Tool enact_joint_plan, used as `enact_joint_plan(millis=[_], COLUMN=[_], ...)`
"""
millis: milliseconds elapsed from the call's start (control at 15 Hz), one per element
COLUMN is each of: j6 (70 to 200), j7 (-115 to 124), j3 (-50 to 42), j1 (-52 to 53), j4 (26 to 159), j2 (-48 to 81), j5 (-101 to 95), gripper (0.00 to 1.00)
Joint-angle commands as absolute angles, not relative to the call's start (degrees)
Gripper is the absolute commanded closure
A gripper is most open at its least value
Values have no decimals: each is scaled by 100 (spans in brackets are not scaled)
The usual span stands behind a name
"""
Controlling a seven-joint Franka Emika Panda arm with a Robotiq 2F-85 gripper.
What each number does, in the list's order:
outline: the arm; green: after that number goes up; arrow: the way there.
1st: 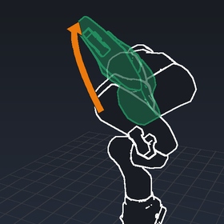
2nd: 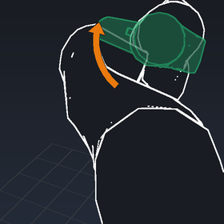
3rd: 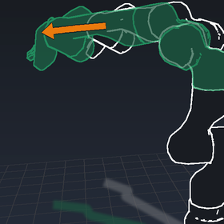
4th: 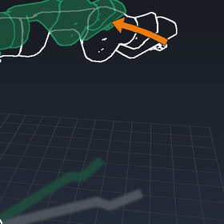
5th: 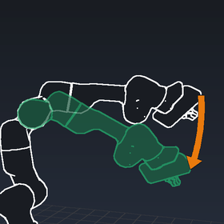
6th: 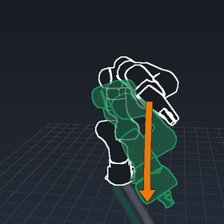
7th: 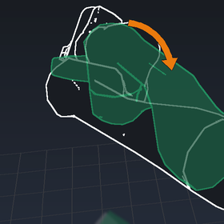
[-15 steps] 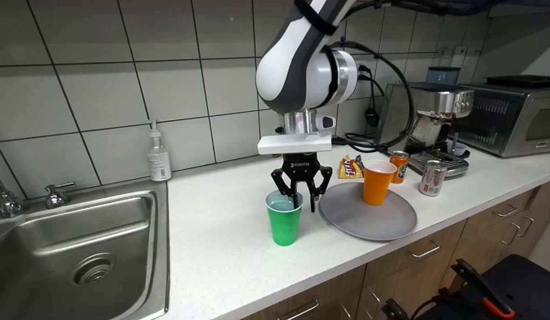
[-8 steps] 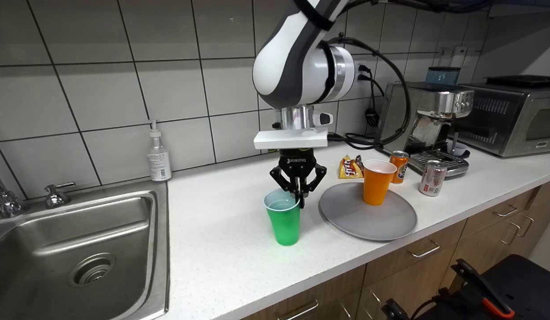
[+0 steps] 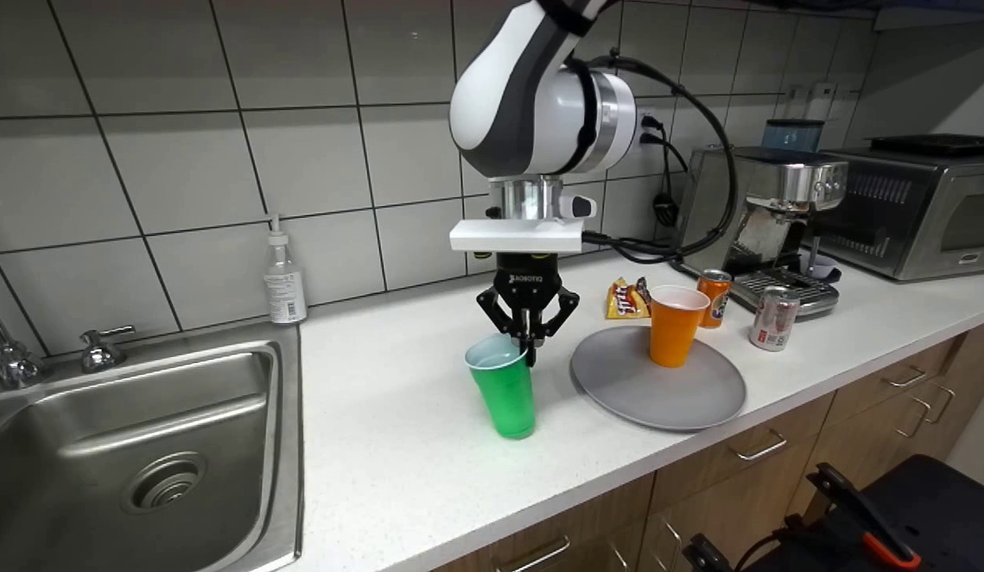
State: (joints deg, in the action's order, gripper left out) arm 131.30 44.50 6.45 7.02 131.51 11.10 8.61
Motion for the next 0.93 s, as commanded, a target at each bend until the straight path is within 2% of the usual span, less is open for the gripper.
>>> enact_joint_plan(millis=[0, 867], j6=[12871, 12569], j7=[4058, 3400], j3=[569, -57], j1=[628, 93], j4=[13344, 14159], j2=[629, -359], j5=[1273, 1510], gripper=[99, 99])
